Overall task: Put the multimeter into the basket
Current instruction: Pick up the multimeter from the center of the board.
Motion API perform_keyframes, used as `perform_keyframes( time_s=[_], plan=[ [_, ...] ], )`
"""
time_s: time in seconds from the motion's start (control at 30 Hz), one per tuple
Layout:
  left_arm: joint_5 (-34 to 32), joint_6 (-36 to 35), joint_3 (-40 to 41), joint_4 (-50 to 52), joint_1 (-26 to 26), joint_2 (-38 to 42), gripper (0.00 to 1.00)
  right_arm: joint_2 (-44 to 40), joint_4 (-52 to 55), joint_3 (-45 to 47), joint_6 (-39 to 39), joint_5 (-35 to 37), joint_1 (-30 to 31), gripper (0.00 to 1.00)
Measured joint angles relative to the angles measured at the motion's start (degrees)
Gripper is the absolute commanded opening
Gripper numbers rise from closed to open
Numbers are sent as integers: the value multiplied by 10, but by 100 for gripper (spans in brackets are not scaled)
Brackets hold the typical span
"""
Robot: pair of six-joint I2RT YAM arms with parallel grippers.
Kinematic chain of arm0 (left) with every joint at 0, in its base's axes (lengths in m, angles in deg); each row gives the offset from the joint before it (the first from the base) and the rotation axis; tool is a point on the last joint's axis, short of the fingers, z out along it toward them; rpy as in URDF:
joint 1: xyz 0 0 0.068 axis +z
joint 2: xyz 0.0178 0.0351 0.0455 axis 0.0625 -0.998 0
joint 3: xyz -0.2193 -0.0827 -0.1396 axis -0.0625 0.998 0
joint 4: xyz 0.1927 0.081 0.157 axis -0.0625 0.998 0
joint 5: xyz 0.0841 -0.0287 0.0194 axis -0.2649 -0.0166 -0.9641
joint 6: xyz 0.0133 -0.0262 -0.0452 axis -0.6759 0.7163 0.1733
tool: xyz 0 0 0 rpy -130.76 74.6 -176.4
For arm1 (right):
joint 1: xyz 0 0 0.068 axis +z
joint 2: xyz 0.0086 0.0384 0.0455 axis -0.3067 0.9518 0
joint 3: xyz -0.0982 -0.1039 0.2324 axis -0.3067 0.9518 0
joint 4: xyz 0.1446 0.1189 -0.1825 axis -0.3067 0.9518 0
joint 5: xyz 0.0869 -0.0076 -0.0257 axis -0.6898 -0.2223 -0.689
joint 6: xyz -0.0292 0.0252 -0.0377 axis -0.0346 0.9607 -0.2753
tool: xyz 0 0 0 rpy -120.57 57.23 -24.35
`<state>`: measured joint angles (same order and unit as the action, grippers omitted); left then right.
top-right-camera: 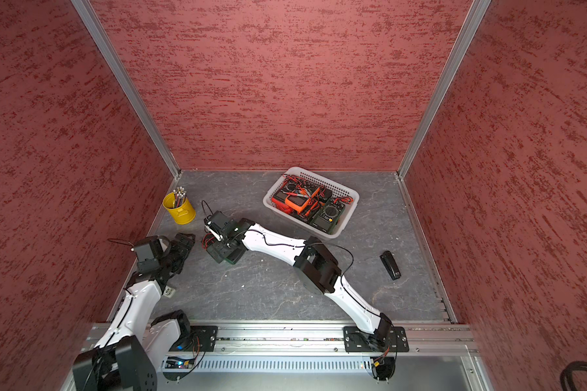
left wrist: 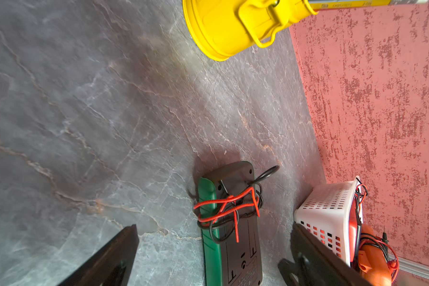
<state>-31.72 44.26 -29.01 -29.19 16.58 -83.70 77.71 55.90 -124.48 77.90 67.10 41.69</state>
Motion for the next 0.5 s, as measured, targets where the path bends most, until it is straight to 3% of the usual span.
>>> perform_keyframes(
  time_s=[0.27, 0.5],
  plan=[
    [0, -1, 0, 12, 5, 2, 99, 95, 61, -130, -43, 36, 2, 99],
    [3, -2, 0, 11, 6, 2, 99, 134, 86, -179, -52, 62, 2, 99]
  ],
)
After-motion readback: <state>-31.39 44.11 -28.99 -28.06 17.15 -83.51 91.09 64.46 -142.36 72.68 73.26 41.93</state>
